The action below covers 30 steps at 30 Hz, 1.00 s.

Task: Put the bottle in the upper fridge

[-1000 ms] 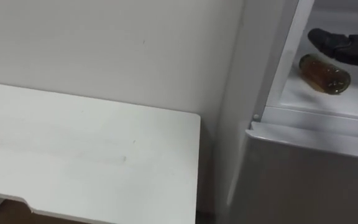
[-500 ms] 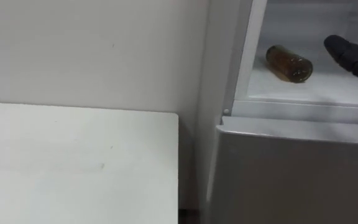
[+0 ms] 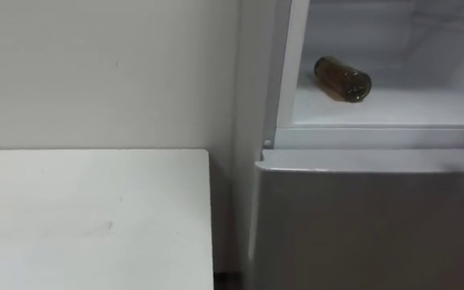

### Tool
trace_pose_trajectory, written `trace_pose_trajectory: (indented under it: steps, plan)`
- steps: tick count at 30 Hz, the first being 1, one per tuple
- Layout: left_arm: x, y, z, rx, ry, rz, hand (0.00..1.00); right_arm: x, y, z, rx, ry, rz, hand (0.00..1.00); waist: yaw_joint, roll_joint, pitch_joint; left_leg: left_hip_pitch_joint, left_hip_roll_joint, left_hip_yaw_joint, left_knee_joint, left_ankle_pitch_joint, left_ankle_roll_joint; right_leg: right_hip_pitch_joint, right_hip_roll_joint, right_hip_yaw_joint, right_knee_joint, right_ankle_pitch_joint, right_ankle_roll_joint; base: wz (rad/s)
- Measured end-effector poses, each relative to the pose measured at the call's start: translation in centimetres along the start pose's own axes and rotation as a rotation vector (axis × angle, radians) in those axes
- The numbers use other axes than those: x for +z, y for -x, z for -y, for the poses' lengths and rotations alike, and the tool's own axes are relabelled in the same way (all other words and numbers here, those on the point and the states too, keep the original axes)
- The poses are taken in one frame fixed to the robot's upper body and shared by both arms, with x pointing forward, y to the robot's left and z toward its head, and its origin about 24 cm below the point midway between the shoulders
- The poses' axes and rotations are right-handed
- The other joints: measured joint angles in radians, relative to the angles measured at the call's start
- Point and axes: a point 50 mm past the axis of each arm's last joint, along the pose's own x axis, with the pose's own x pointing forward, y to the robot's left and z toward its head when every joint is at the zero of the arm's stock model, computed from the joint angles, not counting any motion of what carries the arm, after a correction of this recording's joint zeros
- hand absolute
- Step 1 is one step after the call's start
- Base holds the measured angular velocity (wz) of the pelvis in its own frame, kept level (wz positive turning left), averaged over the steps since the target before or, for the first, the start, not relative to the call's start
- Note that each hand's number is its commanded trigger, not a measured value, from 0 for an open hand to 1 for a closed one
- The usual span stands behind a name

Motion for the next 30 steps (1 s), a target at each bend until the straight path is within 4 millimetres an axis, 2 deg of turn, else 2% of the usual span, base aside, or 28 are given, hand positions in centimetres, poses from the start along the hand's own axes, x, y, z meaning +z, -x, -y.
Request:
trace_pose_trajectory:
  steps: [4,15,25,27,30]
  plan:
    - [0.3,0.0,0.1,0.002,0.002,0.006,0.00,-0.6,0.6,1.0,-0.025,-0.152,-0.034,0.00,-0.005,0.001,0.0001,0.003,0.000,0.002,0.001,-0.001,0.000,0.001,0.000,0.005,-0.003,0.000,0.001,-0.02]
    - [0.4,0.1,0.6,-0.012,-0.002,0.010,0.00,-3.3,3.8,6.2,-0.276,-0.241,-0.124,0.00,-0.004,0.020,0.0016,-0.003,0.003,0.012,0.001,-0.005,-0.002,-0.016,0.005,0.017,0.001,-0.001,0.001,-0.03]
    - [0.2,0.1,0.5,-0.002,0.010,0.016,0.00,-2.8,6.3,9.3,-0.449,-0.244,-0.086,0.00,-0.014,0.029,0.0061,0.002,0.004,0.012,-0.001,-0.005,-0.003,-0.018,0.007,0.025,-0.005,-0.002,0.001,0.00]
    - [0.3,0.1,0.4,0.009,0.012,0.019,0.00,-3.2,6.9,10.5,-0.513,-0.237,-0.095,0.00,-0.030,0.030,0.0056,0.002,0.004,0.011,0.000,-0.005,-0.003,-0.016,0.007,0.026,-0.005,-0.002,0.001,0.00]
    - [0.7,0.0,0.2,0.016,0.026,0.040,0.00,-2.9,7.7,12.4,-0.635,-0.220,-0.076,0.00,-0.031,0.029,0.0057,0.001,0.004,0.012,-0.001,-0.005,-0.003,-0.013,0.007,0.027,-0.004,-0.002,0.001,0.00]
